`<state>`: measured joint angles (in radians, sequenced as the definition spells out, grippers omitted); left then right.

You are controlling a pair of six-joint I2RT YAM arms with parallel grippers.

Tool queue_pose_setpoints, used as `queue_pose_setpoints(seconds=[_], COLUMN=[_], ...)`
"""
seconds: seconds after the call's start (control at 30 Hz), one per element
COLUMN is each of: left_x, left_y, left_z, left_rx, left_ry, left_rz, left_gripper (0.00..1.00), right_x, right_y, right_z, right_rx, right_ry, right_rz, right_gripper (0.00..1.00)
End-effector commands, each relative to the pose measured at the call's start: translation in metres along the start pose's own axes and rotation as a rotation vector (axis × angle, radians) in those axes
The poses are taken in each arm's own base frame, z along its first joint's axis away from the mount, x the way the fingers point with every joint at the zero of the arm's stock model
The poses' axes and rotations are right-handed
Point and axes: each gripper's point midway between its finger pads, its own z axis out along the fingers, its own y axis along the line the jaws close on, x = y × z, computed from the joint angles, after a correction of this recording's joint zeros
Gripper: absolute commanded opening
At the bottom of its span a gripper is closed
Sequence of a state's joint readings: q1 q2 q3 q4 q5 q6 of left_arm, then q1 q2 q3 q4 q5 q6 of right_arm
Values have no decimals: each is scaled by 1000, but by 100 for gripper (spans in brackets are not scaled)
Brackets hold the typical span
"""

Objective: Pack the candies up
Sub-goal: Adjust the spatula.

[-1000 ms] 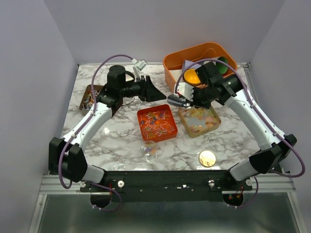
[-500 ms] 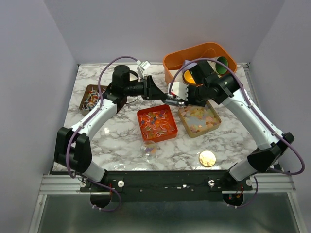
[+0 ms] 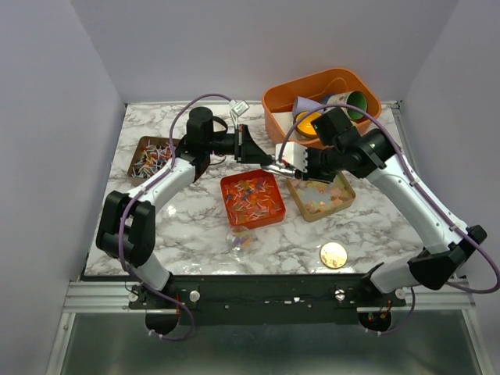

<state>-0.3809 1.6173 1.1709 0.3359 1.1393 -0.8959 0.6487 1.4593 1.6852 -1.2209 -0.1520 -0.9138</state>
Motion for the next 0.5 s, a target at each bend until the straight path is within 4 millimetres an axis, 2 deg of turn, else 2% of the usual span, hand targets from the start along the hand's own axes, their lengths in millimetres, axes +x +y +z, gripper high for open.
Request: queue_pose_setpoints(seconds=[0.0,0.27,0.37,0.47], left_x=[-4,-6,-3,-1], left_y=[-7,3,5,8], left_z=[-2,1,0,0], left_rx=[59,33,24,11], left_ry=[11,26,34,40], left_rz=[20,32,33,36], left_gripper=[0,0,0,0], right_x=[-10,-28,-29,-29], right_y=[16,11,8,7], right_z=[-9,-18,-19,-19], right_rx=[-17,-9,-10,-16], right_ry=[-92,-176,-179,-181], right_rz=[-29,-1,12,19], right_gripper=[35,35,33,27])
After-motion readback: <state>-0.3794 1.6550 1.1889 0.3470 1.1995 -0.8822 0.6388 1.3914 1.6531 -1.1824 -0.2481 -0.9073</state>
